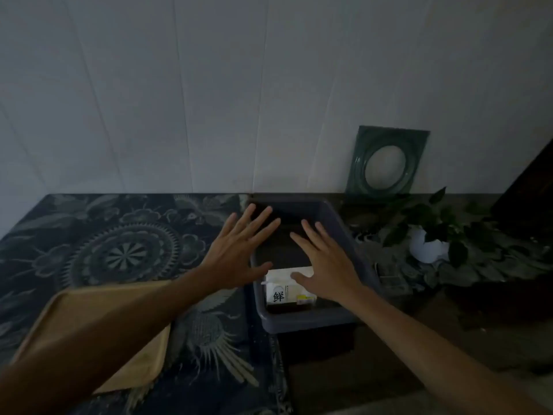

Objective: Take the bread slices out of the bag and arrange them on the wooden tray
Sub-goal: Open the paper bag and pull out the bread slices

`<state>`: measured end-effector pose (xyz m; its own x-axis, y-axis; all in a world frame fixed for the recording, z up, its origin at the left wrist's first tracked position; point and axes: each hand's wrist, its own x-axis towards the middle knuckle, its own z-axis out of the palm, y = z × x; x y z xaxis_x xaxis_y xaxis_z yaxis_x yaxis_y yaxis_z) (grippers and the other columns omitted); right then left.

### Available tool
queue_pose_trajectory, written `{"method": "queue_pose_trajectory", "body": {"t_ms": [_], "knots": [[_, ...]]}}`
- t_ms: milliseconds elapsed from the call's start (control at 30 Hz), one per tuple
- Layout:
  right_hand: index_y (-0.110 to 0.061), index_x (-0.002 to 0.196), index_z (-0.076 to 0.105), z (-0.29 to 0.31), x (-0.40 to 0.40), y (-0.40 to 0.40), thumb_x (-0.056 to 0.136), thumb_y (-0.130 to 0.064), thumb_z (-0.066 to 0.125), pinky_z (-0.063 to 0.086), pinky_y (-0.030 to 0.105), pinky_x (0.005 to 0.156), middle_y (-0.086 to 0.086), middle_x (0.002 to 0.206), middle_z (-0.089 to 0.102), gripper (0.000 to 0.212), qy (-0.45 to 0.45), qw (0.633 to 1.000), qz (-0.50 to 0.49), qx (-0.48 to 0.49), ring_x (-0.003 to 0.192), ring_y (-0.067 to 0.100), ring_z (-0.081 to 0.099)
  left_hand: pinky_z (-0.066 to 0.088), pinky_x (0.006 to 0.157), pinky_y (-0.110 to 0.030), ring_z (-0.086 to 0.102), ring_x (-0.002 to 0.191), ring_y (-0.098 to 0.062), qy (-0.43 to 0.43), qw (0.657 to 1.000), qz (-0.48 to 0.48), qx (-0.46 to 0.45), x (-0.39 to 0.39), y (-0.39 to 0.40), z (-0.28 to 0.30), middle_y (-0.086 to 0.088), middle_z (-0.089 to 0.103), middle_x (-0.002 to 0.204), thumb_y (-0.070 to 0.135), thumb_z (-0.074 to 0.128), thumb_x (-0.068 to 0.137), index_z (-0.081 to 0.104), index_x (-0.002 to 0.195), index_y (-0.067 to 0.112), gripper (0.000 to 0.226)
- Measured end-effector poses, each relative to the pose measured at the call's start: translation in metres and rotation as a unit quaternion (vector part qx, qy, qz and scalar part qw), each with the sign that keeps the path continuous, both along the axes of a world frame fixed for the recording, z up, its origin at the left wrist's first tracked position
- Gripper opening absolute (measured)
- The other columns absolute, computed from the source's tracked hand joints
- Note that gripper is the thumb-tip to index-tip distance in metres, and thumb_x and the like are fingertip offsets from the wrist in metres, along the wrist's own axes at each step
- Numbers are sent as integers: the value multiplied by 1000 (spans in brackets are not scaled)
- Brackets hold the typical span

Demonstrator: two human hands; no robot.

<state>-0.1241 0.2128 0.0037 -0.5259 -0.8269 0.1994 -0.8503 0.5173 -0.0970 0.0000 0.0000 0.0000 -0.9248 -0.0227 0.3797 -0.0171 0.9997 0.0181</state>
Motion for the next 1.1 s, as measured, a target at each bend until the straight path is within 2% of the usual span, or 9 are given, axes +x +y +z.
{"method": "queue_pose_trajectory", "body": {"t_ms": [167,433,600,700,800,867,933,1000,1100], "knots": [[-34,162,14,-35,-14,-6,88,-55,66,20,53,125,-4,172,-3,92,-44,998,10,34,158,23,-6,-5,123,-46,-20,154,-20,-31,998,-18,45,-15,-3,-39,8,-7,170,69,43,88,0,159,38,89],[-32,161,20,-71,-24,2,87,-41,74,24,51,125,-3,172,9,92,-99,994,-20,39,158,23,-1,-10,122,-42,-22,154,-18,-95,987,-46,122,-26,-5,-85,14,-11,168,66,45,89,-5,158,41,89],[-24,157,36,-80,-33,6,88,-29,74,32,45,122,0,166,30,78,-86,996,-23,6,157,24,16,-11,123,-51,-14,155,-16,-139,978,-49,150,-31,-4,-104,17,-6,168,59,50,89,-5,157,42,89],[-21,148,50,-86,-39,9,89,-22,72,41,41,115,1,159,44,63,-44,999,16,-2,150,21,33,-9,123,-48,-7,156,-14,-142,969,-67,189,-33,-2,-112,17,6,168,48,55,89,-2,158,42,89],[-20,136,63,-94,-47,12,88,-15,74,49,40,107,3,149,54,49,-37,997,54,-30,137,22,50,6,123,-43,9,153,-11,-117,965,-73,221,-34,2,-120,15,29,163,38,63,90,14,157,40,83],[-19,128,69,-97,-53,13,88,-11,74,52,40,100,3,140,60,41,-21,995,73,-60,126,21,57,25,120,-43,31,149,-14,-87,969,-58,226,-34,4,-122,11,47,153,32,67,89,29,152,38,74],[-17,121,73,-100,-60,14,88,-8,74,53,40,94,3,131,66,34,0,992,95,-84,116,21,61,46,109,-43,52,135,-17,-52,973,-46,221,-36,6,-122,8,61,140,29,69,88,45,145,35,62],[-16,116,75,-102,-67,15,85,-3,76,53,38,89,2,123,69,34,21,988,122,-97,109,21,63,54,95,-42,61,121,-16,-24,973,-47,223,-37,7,-122,9,68,130,27,66,91,56,138,31,48],[-16,113,77,-101,-77,16,78,0,80,49,33,88,1,116,73,39,36,982,155,-104,102,21,64,56,85,-40,65,110,-15,4,971,-45,234,-39,8,-121,9,71,124,23,66,93,64,131,25,38]]}}
